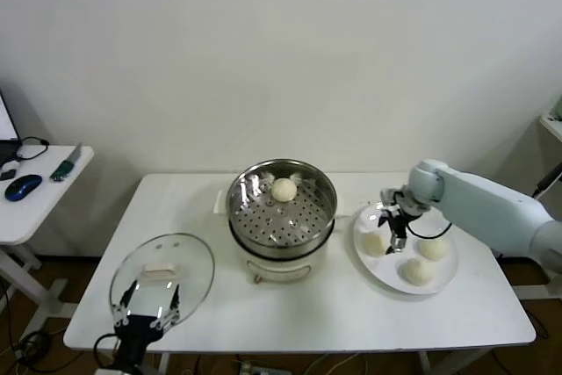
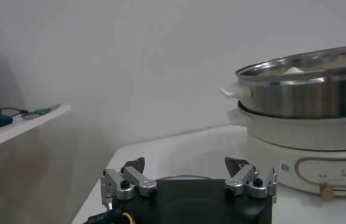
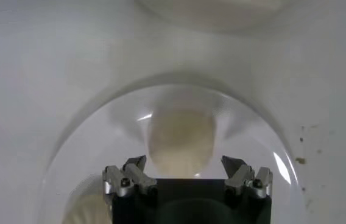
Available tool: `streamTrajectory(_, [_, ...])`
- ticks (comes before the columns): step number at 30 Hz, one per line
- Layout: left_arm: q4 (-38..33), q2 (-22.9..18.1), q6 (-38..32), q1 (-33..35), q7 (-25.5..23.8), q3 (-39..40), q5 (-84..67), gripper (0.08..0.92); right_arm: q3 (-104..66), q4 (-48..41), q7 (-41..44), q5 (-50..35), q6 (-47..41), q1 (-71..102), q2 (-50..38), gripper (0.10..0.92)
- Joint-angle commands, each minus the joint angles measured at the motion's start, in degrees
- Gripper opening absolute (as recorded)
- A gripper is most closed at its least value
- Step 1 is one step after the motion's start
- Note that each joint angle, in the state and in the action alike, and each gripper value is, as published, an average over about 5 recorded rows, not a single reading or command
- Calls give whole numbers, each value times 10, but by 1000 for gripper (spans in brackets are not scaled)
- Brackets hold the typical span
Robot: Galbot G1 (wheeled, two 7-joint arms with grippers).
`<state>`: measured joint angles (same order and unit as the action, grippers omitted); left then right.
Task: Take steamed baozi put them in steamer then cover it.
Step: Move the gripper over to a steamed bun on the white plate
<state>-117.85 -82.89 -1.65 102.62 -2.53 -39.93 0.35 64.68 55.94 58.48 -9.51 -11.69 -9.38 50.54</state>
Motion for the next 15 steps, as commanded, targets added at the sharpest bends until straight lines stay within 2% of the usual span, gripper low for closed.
streamTrajectory(1, [2,0,0,0,0,0,2,823,-30,-37,0,19,8,32,31,823])
streamTrajectory(8, [2,0,1,-2,0,1,3,823,-27,-45,14,17,14,29,33,818])
streamTrajectory(15, [2,-1,1,-2,1,1,3,823,-23,-46,20,10,14,25,34,738])
